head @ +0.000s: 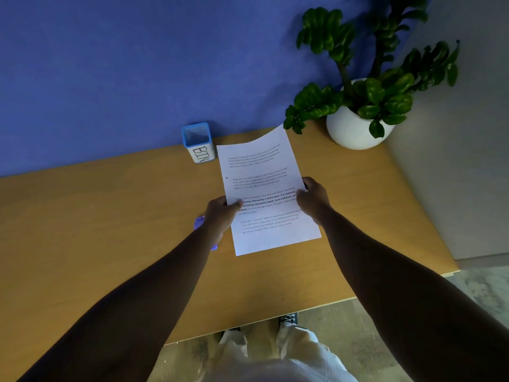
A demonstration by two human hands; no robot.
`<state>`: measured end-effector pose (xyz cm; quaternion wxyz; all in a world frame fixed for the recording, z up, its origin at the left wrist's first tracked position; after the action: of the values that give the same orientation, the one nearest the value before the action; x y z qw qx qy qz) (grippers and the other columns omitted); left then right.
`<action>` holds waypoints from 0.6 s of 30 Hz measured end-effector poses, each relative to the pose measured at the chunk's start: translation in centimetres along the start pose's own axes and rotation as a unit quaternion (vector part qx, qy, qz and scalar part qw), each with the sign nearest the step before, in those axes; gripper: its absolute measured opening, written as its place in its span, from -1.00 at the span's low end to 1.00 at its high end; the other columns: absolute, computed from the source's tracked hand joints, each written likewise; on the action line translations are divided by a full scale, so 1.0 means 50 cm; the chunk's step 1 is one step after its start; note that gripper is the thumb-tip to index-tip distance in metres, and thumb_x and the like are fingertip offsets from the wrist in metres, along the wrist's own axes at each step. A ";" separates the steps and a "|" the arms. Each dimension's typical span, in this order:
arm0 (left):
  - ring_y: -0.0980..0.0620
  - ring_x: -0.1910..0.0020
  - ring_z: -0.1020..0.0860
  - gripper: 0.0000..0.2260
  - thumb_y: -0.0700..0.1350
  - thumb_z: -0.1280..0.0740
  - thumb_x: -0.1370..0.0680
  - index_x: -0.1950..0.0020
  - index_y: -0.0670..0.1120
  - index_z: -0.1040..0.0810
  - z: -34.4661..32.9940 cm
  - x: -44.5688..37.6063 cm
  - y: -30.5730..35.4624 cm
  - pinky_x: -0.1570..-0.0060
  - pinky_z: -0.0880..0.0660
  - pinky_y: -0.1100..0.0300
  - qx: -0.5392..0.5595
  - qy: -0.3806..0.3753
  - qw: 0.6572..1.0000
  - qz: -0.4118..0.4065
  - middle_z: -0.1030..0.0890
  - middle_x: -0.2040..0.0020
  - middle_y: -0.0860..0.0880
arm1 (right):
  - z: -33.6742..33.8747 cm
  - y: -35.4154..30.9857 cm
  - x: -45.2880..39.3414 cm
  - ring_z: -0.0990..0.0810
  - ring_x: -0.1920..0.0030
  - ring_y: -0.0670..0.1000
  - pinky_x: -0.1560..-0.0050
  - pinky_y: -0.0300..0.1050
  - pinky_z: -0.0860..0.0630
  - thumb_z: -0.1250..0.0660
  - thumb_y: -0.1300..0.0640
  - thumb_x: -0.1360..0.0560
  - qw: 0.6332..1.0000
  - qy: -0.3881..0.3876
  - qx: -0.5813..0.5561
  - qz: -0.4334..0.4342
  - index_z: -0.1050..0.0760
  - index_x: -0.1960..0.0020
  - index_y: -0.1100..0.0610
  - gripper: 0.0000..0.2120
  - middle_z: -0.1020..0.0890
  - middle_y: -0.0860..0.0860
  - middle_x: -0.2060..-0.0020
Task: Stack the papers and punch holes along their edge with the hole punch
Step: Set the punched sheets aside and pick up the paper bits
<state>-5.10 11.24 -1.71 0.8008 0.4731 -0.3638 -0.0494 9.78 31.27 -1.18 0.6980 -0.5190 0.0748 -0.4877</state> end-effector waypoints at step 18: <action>-0.04 0.13 -0.59 -0.86 -0.17 -0.38 -0.56 -0.07 -0.16 -0.67 -0.140 -0.159 0.080 0.07 -0.59 0.14 -0.024 -0.038 0.998 0.050 -0.68 0.03 -0.14 | 0.129 0.047 -0.154 -0.52 0.26 -0.12 0.52 -0.37 -0.35 -0.21 0.28 -0.46 0.986 0.149 -0.036 -0.068 -0.63 -0.08 0.04 -0.68 -0.61 -0.06 0.11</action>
<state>-7.55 21.86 -4.80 0.7988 0.4326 -0.4164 -0.0359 11.17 41.26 -3.24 0.6247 -0.4693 0.1603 -0.6032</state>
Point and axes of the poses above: each hand's wrist, its own x-axis away from the middle knuckle, its own z-axis out of the back of the hand, y = z × x, the point moved 5 cm from there along -x, towards the middle knuckle
